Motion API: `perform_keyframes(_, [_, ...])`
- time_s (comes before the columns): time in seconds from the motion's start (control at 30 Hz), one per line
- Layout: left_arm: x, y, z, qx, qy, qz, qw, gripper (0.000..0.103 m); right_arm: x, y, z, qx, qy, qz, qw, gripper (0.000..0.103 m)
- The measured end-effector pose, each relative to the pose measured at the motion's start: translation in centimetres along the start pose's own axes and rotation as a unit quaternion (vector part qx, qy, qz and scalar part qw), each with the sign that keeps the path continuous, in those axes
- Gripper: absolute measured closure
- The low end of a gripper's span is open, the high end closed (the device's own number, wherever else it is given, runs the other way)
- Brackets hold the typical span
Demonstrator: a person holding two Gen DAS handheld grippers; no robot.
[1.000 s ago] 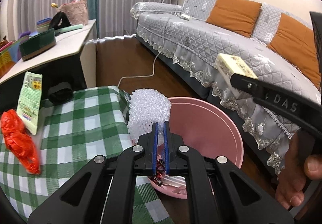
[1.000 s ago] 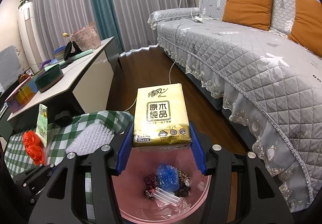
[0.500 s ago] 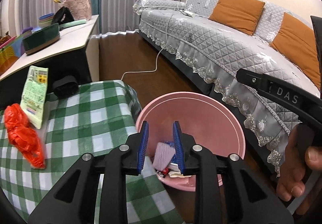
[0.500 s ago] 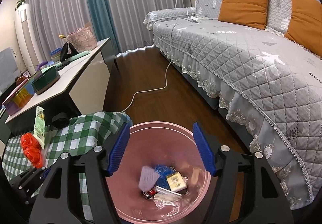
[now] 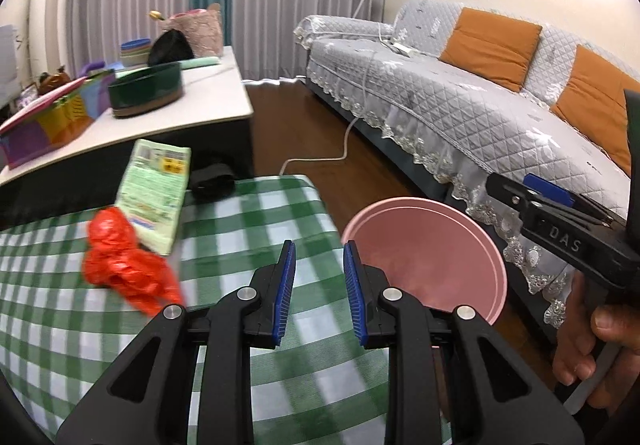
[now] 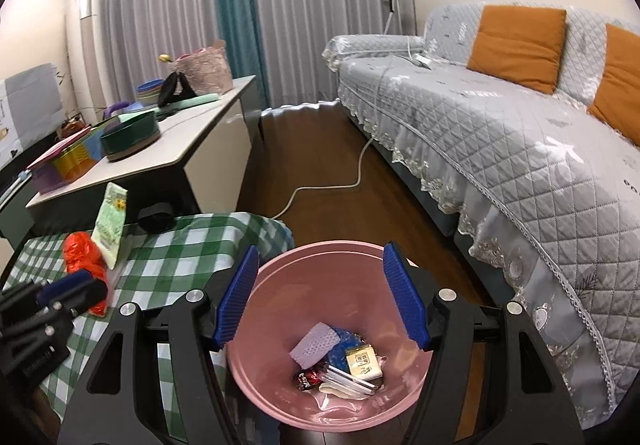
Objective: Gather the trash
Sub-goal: 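Move both open tools back toward the red bag and green packet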
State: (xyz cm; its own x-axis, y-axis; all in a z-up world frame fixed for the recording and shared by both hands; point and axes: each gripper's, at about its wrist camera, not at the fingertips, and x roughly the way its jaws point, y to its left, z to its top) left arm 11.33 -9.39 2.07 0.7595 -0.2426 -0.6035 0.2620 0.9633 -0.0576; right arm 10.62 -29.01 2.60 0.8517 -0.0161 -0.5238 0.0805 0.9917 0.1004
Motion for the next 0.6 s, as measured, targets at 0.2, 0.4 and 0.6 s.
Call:
perform_keyframes(0.2, [-1.5, 3.0, 0.3, 0.001, -0.007, 0.022, 0.9997, 0.078, -0.6, 1.2, -0.3, -0.015, -0.007, 0.005, 1.000, 0.039])
perform_keyframes(0.4, [-2.5, 6.0, 1.0, -0.008, -0.018, 0.043, 0.9989, 0.078, -0.5, 2.0, -0.6, -0.026, -0.005, 0.007, 1.000, 0.041])
perform_keyframes(0.6, [-2.1, 8.5, -0.5, -0.056, -0.017, 0.062, 0.9964, 0.078, 0.0, 2.6, -1.2, -0.038, 0.000, 0.007, 0.999, 0.046])
